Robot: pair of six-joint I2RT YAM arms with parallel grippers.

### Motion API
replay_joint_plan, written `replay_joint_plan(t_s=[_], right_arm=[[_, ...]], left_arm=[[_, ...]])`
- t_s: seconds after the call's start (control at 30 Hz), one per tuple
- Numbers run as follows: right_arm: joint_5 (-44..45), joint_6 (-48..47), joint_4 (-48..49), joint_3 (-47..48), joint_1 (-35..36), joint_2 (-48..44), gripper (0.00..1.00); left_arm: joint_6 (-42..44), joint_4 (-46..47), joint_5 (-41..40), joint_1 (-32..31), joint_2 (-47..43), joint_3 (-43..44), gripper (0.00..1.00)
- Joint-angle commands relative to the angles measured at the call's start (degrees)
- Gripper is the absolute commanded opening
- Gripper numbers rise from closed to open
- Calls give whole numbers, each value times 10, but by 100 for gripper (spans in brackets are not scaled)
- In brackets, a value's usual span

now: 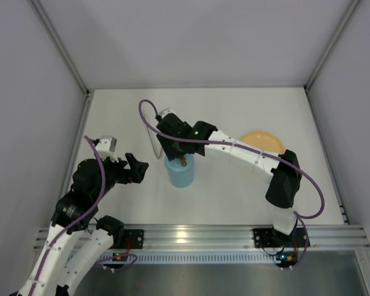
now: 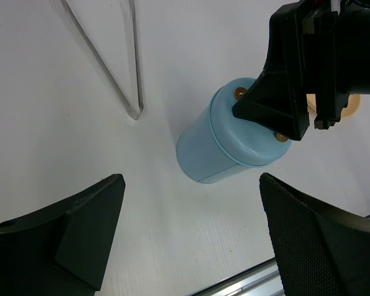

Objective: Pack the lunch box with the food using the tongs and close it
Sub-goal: Close the box lid on the packing box, then reset both arms

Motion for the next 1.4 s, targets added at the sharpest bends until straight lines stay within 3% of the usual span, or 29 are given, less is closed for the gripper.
replay_joint_plan(t_s=[0.0, 0.4, 0.67, 0.8, 0.83, 0.87, 0.9, 1.13, 1.37], right_arm=[[8, -6, -28, -11, 14, 21, 48], [46, 1, 10, -15, 14, -56, 50], [115, -8, 48, 1, 14, -128, 58], [154, -6, 82, -70, 14, -203, 68], [164, -2, 92, -89, 14, -242, 74], [182, 1, 114, -111, 14, -265, 90], [187, 8, 126, -157, 14, -286, 99], [218, 44, 162, -302, 14, -451, 99], [223, 32, 186, -387, 14, -516, 99]], left_arm=[[-5, 30, -8, -4, 5, -2, 95], [-5, 30, -8, -5, 6, -1, 95], [-5, 30, -8, -8, 7, -2, 95], [-6, 28, -8, -10, 8, -2, 95], [-5, 29, -8, -10, 8, -2, 95], [-5, 29, -8, -9, 8, -2, 95], [-5, 30, -8, -10, 9, -2, 95], [-5, 30, -8, -11, 17, -2, 95], [-5, 30, -8, -11, 20, -3, 95]])
